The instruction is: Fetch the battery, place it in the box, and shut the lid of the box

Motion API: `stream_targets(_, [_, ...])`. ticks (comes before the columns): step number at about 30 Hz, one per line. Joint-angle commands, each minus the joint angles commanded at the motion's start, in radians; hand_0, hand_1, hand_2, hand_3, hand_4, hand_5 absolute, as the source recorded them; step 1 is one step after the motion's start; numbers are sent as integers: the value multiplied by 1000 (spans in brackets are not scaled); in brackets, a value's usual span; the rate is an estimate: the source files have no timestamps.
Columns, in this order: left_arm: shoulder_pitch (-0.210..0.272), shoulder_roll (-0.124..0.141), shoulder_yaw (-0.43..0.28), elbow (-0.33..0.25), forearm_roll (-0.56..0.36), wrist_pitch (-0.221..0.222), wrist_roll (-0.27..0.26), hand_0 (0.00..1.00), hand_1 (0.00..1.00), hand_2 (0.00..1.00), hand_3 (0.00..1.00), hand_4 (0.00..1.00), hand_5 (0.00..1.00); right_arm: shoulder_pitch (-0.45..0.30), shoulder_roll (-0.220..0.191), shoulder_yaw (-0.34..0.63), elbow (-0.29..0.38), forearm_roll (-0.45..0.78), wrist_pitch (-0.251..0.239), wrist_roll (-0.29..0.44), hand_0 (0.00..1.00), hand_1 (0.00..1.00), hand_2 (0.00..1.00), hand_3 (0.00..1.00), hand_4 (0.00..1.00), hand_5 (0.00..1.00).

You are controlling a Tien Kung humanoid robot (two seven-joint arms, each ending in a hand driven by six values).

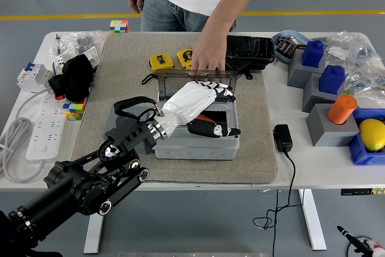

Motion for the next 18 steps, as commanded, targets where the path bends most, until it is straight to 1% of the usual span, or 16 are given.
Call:
stream_targets(1, [4,0,-4,-12,-6,-1,2,998,998,998,962,998,998,-1,0,2,0,-2,0,0,894,866,807,848,998,998])
stream_targets(2, [9,0,-10,-30,-14,-5,8,998,998,998,998,998,998,-1,0,5,0,-5,0,-1,894,865,807,847,998,998])
stream_targets(8, [34,18,-34,-133,-27,-23,49,998,998,998,998,998,998,-3,0,5,0,-4,0,-1,893,865,807,847,998,998])
stream_targets(13, [60,36,-61,-252,-43,-42,63,998,998,998,998,998,998,-6,1,3,0,-1,0,-1,893,865,807,847,998,998])
stream_targets(18, [72,53,-84,-374,-61,-46,68,998,998,998,998,998,998,-8,3,2,0,1,0,-1,892,865,807,847,998,998])
